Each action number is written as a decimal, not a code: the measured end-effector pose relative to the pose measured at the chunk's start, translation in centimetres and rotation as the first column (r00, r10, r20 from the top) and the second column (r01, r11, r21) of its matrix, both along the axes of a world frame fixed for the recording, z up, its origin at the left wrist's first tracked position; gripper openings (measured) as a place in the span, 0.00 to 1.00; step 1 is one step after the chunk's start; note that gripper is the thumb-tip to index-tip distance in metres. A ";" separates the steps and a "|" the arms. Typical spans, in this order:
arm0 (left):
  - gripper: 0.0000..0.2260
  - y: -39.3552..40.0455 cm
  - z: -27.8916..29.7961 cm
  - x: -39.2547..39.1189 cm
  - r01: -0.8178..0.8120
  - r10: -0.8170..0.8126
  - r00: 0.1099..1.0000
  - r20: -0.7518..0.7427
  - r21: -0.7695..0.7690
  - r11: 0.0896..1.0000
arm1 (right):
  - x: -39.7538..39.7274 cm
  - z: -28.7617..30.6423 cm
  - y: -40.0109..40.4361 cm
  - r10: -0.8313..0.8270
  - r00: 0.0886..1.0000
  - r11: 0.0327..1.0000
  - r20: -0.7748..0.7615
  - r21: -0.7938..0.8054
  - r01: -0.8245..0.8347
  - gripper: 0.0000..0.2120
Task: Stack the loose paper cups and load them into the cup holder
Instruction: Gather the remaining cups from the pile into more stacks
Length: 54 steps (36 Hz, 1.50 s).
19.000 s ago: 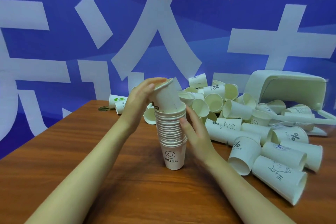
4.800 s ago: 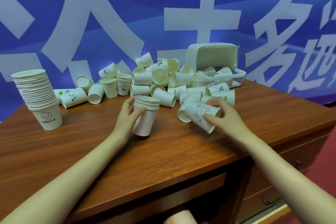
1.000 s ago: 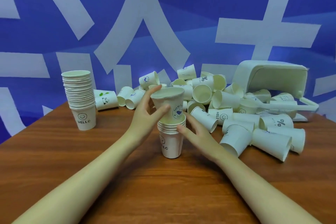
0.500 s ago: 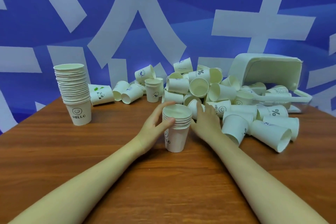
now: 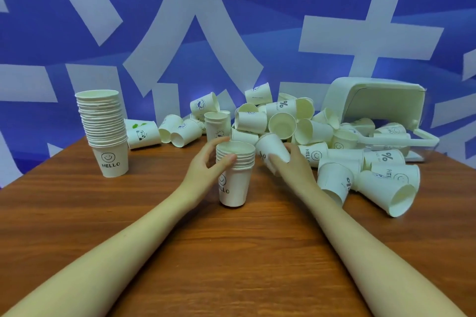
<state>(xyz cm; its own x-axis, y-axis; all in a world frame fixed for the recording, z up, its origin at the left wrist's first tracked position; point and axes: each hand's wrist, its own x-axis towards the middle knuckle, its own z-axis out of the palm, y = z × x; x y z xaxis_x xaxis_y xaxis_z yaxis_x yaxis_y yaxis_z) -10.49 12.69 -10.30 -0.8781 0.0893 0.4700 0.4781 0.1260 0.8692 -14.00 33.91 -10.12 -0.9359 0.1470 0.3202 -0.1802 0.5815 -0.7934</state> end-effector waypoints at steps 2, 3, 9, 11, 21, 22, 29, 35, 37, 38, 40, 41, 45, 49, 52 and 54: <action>0.25 0.1 0.0 0.1 0.030 -0.029 0.999 0.016 -0.008 1.000 | 1.0 1.3 -0.3 0.049 0.998 0.960 -0.051 -0.274 -0.061 0.17; 0.25 0.3 0.0 0.2 0.047 -0.047 0.999 0.027 -0.008 0.999 | 1.5 1.8 -0.4 0.075 0.993 0.911 -0.087 -0.398 -0.103 0.13; 0.23 1.5 0.1 1.0 0.117 -0.115 0.992 0.055 -0.029 0.993 | 3.3 2.9 -0.9 0.246 0.937 0.692 -0.246 -0.633 -0.348 0.30; 0.23 2.0 0.2 1.4 0.140 -0.138 0.989 0.056 -0.028 0.990 | 3.6 2.9 -1.2 0.287 0.919 0.681 -0.270 -0.618 -0.394 0.36; 0.23 3.4 -0.1 2.3 0.193 -0.195 0.980 0.045 0.040 0.980 | 5.1 2.3 -2.3 0.403 0.841 0.793 -0.360 -0.322 -0.518 0.35; 0.23 3.3 -0.2 2.2 0.185 -0.186 0.981 0.045 0.039 0.982 | 5.2 2.2 -2.5 0.401 0.841 0.804 -0.364 -0.301 -0.514 0.34; 0.19 2.9 -0.1 2.1 0.143 -0.143 0.990 0.015 0.042 0.989 | 5.1 1.8 -2.4 0.401 0.841 0.856 -0.362 -0.177 -0.485 0.36; 0.26 2.7 0.3 1.7 0.102 -0.098 0.994 -0.040 0.109 0.989 | 4.8 1.6 -2.2 0.360 0.881 0.903 -0.308 -0.122 -0.412 0.23; 0.27 2.5 0.4 1.5 0.086 -0.081 0.996 -0.040 0.152 0.985 | 4.6 1.4 -2.3 0.381 0.884 0.903 -0.270 -0.099 -0.419 0.24; 0.27 2.4 0.4 1.4 0.080 -0.075 0.996 -0.037 0.175 0.981 | 4.6 1.2 -2.5 0.404 0.881 0.896 -0.248 -0.089 -0.435 0.25; 0.27 2.3 0.2 1.1 0.063 -0.062 0.998 -0.011 0.218 0.974 | 4.5 0.5 -2.9 0.452 0.872 0.878 -0.189 -0.077 -0.472 0.31; 0.26 2.3 0.1 0.9 0.048 -0.053 0.999 0.012 0.234 0.971 | 4.5 0.1 -3.1 0.470 0.868 0.872 -0.163 -0.069 -0.485 0.34; 0.22 2.7 -0.6 0.6 0.041 -0.068 0.994 0.090 0.279 0.959 | 4.5 -0.6 -3.5 0.451 0.885 0.889 -0.112 -0.033 -0.457 0.41; 0.17 2.6 -0.2 0.6 0.070 -0.090 0.991 0.099 0.192 0.979 | 4.7 -0.5 -3.2 0.405 0.906 0.911 -0.122 -0.029 -0.411 0.41; 0.12 1.6 0.4 0.0 0.065 -0.074 0.993 0.094 0.100 0.993 | 4.8 -0.3 -2.9 0.363 0.917 0.930 -0.166 0.001 -0.368 0.39; 0.08 0.9 0.5 -0.8 0.028 -0.029 0.997 0.065 0.016 0.999 | 4.6 0.0 -2.6 0.320 0.925 0.947 -0.207 0.028 -0.321 0.39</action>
